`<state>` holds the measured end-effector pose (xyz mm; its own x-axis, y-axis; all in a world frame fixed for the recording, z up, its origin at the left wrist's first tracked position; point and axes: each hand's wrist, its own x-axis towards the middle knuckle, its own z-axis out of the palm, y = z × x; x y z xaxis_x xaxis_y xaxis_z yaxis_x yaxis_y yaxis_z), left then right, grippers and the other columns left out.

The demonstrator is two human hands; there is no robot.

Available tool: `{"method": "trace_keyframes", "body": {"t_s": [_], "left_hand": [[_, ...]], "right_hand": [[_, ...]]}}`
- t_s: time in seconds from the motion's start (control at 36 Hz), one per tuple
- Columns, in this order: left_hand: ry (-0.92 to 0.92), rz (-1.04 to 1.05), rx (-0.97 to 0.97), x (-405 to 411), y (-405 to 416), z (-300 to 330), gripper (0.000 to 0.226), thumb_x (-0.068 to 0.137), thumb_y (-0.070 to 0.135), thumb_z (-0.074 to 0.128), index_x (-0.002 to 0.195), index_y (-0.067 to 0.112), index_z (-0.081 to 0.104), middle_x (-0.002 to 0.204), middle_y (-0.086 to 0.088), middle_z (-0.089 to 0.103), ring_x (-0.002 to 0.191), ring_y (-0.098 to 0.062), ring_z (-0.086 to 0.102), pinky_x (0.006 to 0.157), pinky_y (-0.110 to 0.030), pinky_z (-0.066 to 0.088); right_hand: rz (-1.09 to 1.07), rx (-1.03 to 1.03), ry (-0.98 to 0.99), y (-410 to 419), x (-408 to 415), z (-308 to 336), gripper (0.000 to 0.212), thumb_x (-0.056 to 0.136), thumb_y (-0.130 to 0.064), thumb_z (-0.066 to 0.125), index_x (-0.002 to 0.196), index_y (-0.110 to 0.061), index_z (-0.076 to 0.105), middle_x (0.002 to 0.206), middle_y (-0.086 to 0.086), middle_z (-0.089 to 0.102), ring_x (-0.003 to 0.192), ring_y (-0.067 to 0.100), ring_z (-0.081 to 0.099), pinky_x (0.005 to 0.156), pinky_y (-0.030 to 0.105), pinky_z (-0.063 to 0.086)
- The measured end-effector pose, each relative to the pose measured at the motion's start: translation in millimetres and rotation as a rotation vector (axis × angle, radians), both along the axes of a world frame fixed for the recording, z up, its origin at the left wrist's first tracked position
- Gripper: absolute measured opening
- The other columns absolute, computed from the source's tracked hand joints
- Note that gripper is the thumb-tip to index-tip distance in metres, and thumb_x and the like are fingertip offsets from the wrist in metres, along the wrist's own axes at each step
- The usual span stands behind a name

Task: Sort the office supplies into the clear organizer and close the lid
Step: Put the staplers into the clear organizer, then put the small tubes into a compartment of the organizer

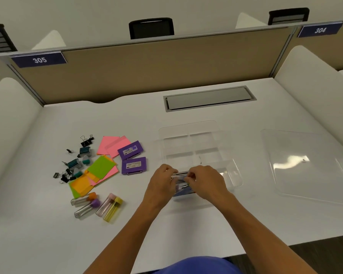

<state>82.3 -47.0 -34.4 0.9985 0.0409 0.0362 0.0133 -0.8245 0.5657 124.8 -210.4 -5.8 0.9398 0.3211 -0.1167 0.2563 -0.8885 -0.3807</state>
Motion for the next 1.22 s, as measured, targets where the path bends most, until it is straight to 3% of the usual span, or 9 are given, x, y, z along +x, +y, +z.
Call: {"method": "trace_keyframes", "body": {"t_s": [0.14, 0.28, 0.69, 0.81, 0.97, 1.11, 1.22], "left_hand": [[-0.067, 0.114, -0.022, -17, 14, -1, 0.027, 0.091, 0.025, 0.064, 0.116, 0.014, 0.066, 0.12, -0.003, 0.06, 0.107, -0.016, 0.056, 0.091, -0.014, 0.036], [-0.069, 0.212, -0.031, -33, 33, -3, 0.03, 0.091, 0.027, 0.064, 0.12, 0.019, 0.065, 0.128, -0.001, 0.06, 0.118, -0.015, 0.053, 0.102, -0.027, 0.043], [-0.043, 0.542, -0.118, -86, 95, -8, 0.026, 0.091, 0.019, 0.065, 0.117, 0.017, 0.065, 0.128, -0.002, 0.057, 0.119, -0.016, 0.052, 0.097, -0.028, 0.048], [0.002, 0.569, -0.145, -96, 104, -14, 0.03, 0.091, 0.012, 0.063, 0.122, 0.014, 0.063, 0.134, -0.004, 0.054, 0.125, -0.019, 0.049, 0.102, -0.033, 0.047], [0.092, 0.637, -0.196, -104, 111, -22, 0.046, 0.093, -0.001, 0.053, 0.137, 0.011, 0.051, 0.149, -0.006, 0.043, 0.139, -0.022, 0.036, 0.113, -0.036, 0.032], [0.127, 0.644, -0.213, -107, 116, -26, 0.045, 0.096, 0.006, 0.052, 0.141, 0.012, 0.048, 0.152, -0.005, 0.04, 0.139, -0.022, 0.038, 0.112, -0.034, 0.033], [0.133, 0.621, -0.218, -110, 119, -29, 0.04, 0.098, 0.011, 0.051, 0.139, 0.013, 0.05, 0.151, -0.006, 0.041, 0.139, -0.022, 0.039, 0.111, -0.033, 0.033]], "right_hand": [[0.108, 0.107, 0.041, 18, -7, 2, 0.026, 0.094, -0.047, 0.057, 0.097, -0.026, 0.072, 0.09, -0.006, 0.073, 0.071, 0.011, 0.06, 0.072, 0.024, 0.052], [0.191, 0.217, 0.087, 43, -14, -2, 0.027, 0.093, -0.049, 0.059, 0.101, -0.027, 0.072, 0.094, -0.008, 0.072, 0.073, 0.007, 0.058, 0.08, 0.024, 0.053], [0.514, 0.19, 0.195, 101, -30, -1, 0.024, 0.096, -0.041, 0.057, 0.112, -0.028, 0.069, 0.11, -0.007, 0.069, 0.085, 0.007, 0.058, 0.076, 0.017, 0.045], [0.641, 0.1, 0.221, 118, -43, -11, 0.033, 0.096, -0.044, 0.056, 0.125, -0.029, 0.061, 0.125, -0.006, 0.062, 0.1, 0.01, 0.059, 0.087, 0.026, 0.049], [0.8, -0.025, 0.127, 145, -65, -29, 0.059, 0.094, -0.042, 0.059, 0.146, -0.024, 0.038, 0.149, 0.002, 0.04, 0.124, 0.025, 0.051, 0.097, 0.039, 0.05], [0.864, -0.048, 0.073, 165, -80, -41, 0.078, 0.091, -0.035, 0.065, 0.153, -0.019, 0.021, 0.159, 0.006, 0.026, 0.124, 0.031, 0.049, 0.1, 0.043, 0.049], [0.885, -0.081, 0.065, 170, -87, -48, 0.079, 0.093, -0.035, 0.064, 0.155, -0.018, 0.017, 0.16, 0.005, 0.022, 0.122, 0.029, 0.048, 0.099, 0.041, 0.049]]}}
